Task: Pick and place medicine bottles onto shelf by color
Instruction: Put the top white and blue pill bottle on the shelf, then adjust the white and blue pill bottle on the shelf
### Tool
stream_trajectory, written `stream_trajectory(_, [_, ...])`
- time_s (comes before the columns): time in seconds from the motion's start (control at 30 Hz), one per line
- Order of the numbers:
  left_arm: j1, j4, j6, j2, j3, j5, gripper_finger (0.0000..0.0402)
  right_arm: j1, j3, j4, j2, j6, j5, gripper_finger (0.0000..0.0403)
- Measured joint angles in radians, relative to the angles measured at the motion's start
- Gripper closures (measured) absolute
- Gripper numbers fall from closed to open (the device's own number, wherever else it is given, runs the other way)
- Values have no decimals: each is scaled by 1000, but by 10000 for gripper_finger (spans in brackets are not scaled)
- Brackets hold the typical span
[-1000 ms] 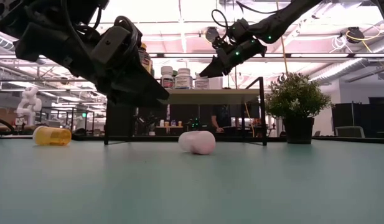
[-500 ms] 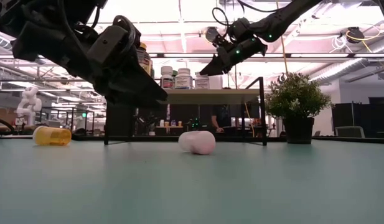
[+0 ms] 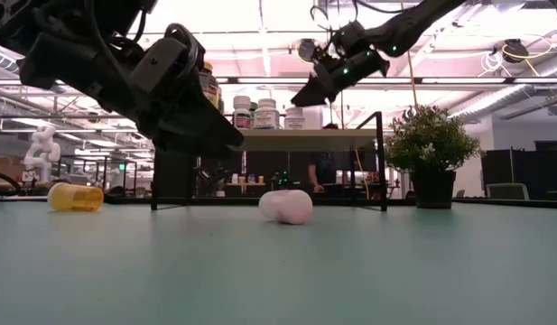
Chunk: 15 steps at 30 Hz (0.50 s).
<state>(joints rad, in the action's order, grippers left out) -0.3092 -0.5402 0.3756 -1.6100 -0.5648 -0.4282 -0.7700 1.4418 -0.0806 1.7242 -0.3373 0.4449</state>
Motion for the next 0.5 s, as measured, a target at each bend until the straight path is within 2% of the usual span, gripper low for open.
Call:
stream_trajectory(0.17, [0, 41, 2, 0, 0, -9, 96, 31, 0, -11, -78, 2, 0, 130])
stream_trajectory(0.4, [7, 65, 12, 0, 0, -47, 96, 145, -22, -98, -175, -49, 0, 133])
stream_trajectory(0.5, [19, 65, 27, 0, 0, -54, 96, 200, -86, -106, -197, -69, -84, 136])
